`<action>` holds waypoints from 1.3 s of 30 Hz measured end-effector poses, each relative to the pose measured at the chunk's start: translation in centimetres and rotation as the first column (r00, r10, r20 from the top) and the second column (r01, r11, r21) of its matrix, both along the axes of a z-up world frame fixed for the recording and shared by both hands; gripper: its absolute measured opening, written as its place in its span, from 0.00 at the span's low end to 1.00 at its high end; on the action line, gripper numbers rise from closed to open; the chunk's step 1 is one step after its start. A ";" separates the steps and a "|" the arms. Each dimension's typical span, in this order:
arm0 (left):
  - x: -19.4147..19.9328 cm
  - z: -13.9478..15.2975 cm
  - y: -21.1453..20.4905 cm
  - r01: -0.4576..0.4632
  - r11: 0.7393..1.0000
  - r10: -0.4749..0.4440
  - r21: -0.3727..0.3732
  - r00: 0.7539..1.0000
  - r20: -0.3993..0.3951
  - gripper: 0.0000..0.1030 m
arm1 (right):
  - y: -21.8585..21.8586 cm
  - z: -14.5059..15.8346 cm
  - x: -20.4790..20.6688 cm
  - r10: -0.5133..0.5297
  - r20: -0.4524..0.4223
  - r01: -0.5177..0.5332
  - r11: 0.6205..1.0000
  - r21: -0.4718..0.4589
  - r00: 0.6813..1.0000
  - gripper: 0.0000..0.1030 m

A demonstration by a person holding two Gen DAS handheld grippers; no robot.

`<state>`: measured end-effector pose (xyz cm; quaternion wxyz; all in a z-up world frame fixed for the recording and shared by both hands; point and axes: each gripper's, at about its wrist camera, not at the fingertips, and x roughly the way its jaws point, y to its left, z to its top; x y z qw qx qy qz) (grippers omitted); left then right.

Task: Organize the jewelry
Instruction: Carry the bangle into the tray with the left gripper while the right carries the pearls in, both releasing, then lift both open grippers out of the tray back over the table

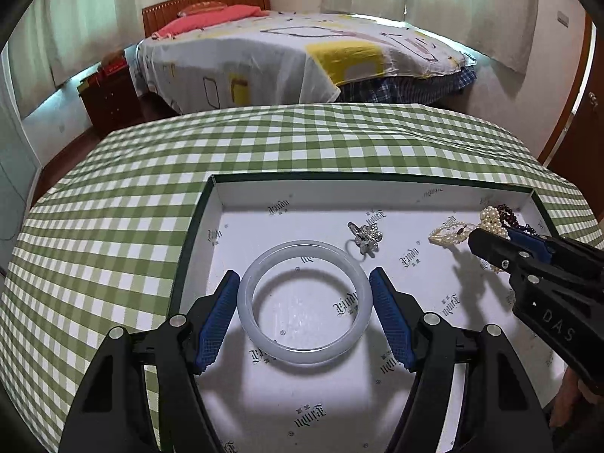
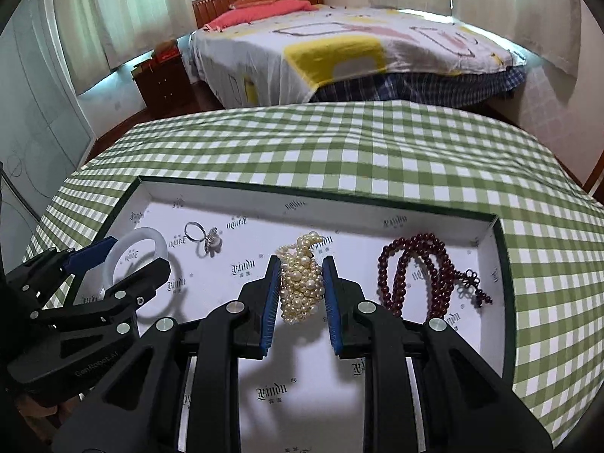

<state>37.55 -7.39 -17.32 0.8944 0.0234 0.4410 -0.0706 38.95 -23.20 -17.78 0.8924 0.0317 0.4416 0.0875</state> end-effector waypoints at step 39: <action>-11.4 5.1 1.2 0.026 0.999 -0.020 -0.020 0.961 0.276 0.72 | -1.0 5.4 -13.7 -0.072 0.211 0.069 0.997 0.025 0.975 0.40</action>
